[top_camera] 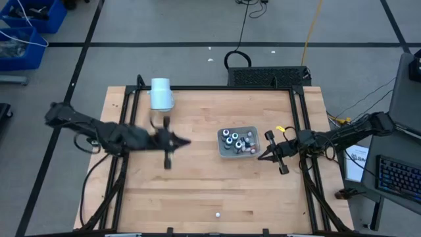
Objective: Pick & Place food coloring
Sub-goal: Put the small yellow food coloring bottle into the gray bin
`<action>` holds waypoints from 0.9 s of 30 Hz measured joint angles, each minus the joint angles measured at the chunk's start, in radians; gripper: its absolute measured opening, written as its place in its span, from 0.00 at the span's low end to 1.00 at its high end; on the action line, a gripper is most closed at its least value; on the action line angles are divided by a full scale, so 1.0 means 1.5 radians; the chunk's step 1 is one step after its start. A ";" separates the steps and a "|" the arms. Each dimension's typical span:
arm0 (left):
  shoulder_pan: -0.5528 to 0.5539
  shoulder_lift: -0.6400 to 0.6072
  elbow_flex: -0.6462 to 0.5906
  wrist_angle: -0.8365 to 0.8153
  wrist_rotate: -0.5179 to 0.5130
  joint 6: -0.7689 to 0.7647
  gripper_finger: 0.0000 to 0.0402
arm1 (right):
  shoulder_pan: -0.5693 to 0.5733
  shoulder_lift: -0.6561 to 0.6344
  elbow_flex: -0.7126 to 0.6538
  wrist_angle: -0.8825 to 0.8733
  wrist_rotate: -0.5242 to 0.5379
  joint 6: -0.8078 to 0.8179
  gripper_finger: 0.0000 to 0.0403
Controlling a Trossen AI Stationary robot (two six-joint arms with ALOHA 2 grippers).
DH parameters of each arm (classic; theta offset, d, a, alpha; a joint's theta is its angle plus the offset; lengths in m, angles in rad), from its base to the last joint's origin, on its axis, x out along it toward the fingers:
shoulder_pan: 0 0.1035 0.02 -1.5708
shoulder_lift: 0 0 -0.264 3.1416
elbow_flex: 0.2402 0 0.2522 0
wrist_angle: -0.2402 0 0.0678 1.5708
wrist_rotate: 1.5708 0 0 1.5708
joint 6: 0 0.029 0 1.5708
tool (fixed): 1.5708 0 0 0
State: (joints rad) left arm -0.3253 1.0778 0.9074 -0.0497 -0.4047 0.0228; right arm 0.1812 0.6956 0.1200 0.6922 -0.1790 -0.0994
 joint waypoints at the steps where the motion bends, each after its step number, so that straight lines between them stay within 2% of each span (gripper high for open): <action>1: 0.031 -0.028 -0.051 0.072 0.049 -0.003 0.01 | 0.008 0.013 0.000 0.023 -0.004 0.004 0.00; 2: 0.057 -0.053 -0.101 0.127 0.088 -0.006 0.01 | 0.019 0.027 0.001 0.042 -0.002 0.007 0.00; 4: 0.079 -0.102 -0.196 0.184 0.123 -0.017 0.00 | 0.045 0.055 0.015 0.050 0.032 0.010 0.00; 6: 0.079 -0.158 -0.273 0.207 0.112 -0.024 0.00 | 0.072 0.078 0.035 0.036 0.089 0.000 0.00; 8: 0.075 -0.230 -0.330 0.216 0.070 -0.038 0.00 | 0.093 0.099 0.066 -0.003 0.139 -0.010 0.00; 11: 0.075 -0.336 -0.393 0.198 0.059 -0.035 0.00 | 0.109 0.122 0.119 -0.080 0.154 -0.013 0.00; 16: 0.107 -0.501 -0.432 0.084 0.080 0.013 0.00 | 0.126 0.176 0.189 -0.138 0.155 -0.016 0.00; 19: 0.159 -0.562 -0.439 0.034 0.143 0.012 0.00 | 0.133 0.219 0.229 -0.150 0.155 -0.017 0.00; 24: 0.245 -0.597 -0.442 -0.049 0.257 0.011 0.00 | 0.147 0.306 0.302 -0.187 0.154 -0.036 0.00; 27: 0.280 -0.598 -0.468 -0.040 0.305 0.011 0.00 | 0.155 0.371 0.357 -0.232 0.154 -0.042 0.00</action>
State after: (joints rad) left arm 0.0952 0.1812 0.2058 -0.1094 0.0529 0.0391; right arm 0.4145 1.2521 0.6562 0.3440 0.0519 -0.1625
